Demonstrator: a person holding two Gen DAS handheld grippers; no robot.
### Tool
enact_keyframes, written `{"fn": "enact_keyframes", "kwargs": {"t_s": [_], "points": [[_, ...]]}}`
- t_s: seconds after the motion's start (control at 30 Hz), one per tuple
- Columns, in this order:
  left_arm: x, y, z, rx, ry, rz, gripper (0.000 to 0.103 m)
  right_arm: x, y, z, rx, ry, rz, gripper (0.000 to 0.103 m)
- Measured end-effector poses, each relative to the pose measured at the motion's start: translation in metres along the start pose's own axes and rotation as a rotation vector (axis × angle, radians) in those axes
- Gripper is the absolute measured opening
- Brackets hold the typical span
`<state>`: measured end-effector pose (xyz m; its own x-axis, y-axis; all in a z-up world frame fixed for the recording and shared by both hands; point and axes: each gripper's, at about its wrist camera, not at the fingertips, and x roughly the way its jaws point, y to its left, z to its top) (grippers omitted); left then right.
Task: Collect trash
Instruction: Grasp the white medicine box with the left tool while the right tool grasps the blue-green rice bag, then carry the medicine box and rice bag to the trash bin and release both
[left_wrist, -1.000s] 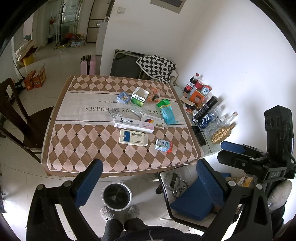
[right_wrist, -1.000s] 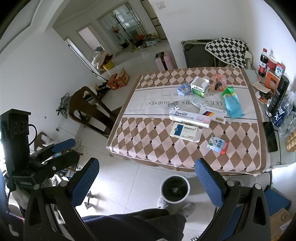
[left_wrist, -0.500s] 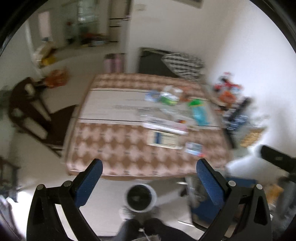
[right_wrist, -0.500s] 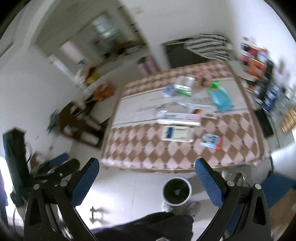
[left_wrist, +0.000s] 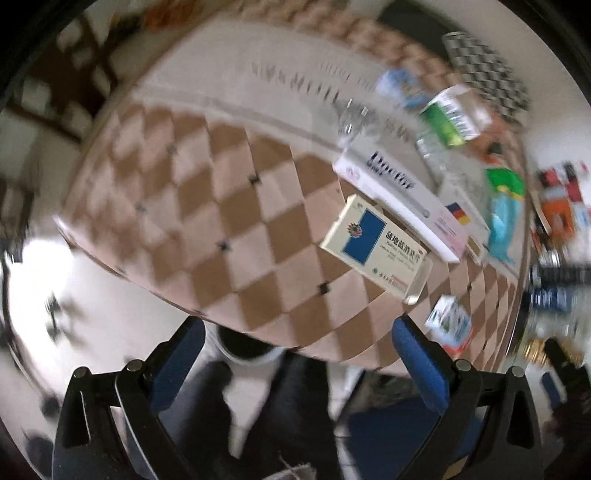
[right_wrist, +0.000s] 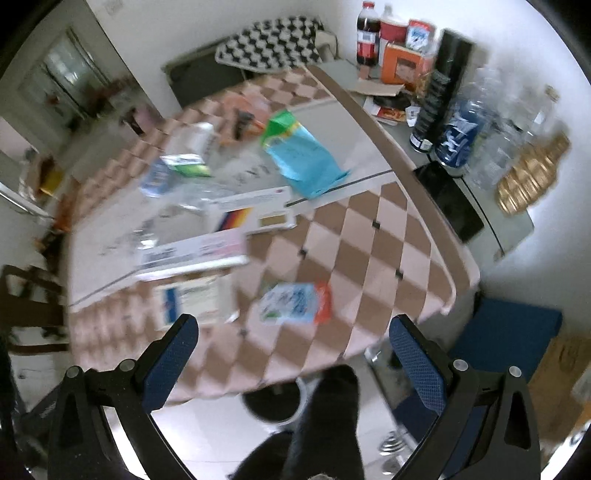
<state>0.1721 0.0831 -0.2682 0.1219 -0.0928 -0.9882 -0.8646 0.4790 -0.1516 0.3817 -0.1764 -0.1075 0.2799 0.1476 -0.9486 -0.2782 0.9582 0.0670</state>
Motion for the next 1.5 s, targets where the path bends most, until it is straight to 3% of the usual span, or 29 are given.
{"fn": "enact_keyframes", "kwargs": {"t_s": [0.17,0.37,0.5,0.53,0.67,0.77,0.83,0.9,0.97,1.07,1.2,1.33,1.4,1.5], "points": [[0.064,-0.026,0.029,-0.269,0.148,-0.029,0.103,0.094,-0.001,0.07,-0.103,0.09,-0.05,0.103],[0.102,-0.04,0.052,-0.479,0.207,0.008,0.1,0.173,0.005,0.14,-0.203,0.15,-0.074,0.103],[0.105,-0.043,0.052,-0.596,0.205,0.041,0.082,0.198,0.006,0.172,-0.257,0.158,-0.075,0.103],[0.1,-0.044,0.051,-0.611,0.197,0.06,0.081,0.202,0.006,0.178,-0.269,0.159,-0.076,0.103],[0.085,-0.057,0.05,-0.52,0.17,0.127,0.081,0.224,0.008,0.205,-0.303,0.171,-0.071,0.103],[0.069,-0.062,0.06,-0.354,0.132,0.194,0.081,0.242,0.011,0.221,-0.312,0.192,-0.05,0.103],[0.059,-0.068,0.069,-0.175,0.103,0.273,0.081,0.25,0.013,0.228,-0.326,0.207,-0.045,0.103],[0.052,-0.071,0.071,-0.045,0.093,0.344,0.081,0.258,0.015,0.232,-0.341,0.223,-0.032,0.094],[0.045,-0.071,0.069,0.001,0.085,0.349,0.081,0.258,0.015,0.229,-0.35,0.238,-0.025,0.075],[0.043,-0.066,0.059,-0.008,0.09,0.333,0.082,0.257,0.009,0.218,-0.359,0.275,-0.016,0.072],[0.044,-0.054,0.047,-0.116,0.081,0.274,0.082,0.251,0.0,0.199,-0.361,0.347,0.0,0.072],[0.037,-0.038,0.033,-0.147,0.077,0.25,0.081,0.257,0.003,0.191,-0.371,0.33,-0.033,0.08],[0.037,-0.04,0.035,-0.14,0.067,0.23,0.071,0.269,0.006,0.19,-0.362,0.328,-0.062,0.08],[0.049,-0.049,0.033,-0.108,0.045,0.264,0.071,0.273,0.006,0.193,-0.354,0.299,-0.073,0.078]]}}
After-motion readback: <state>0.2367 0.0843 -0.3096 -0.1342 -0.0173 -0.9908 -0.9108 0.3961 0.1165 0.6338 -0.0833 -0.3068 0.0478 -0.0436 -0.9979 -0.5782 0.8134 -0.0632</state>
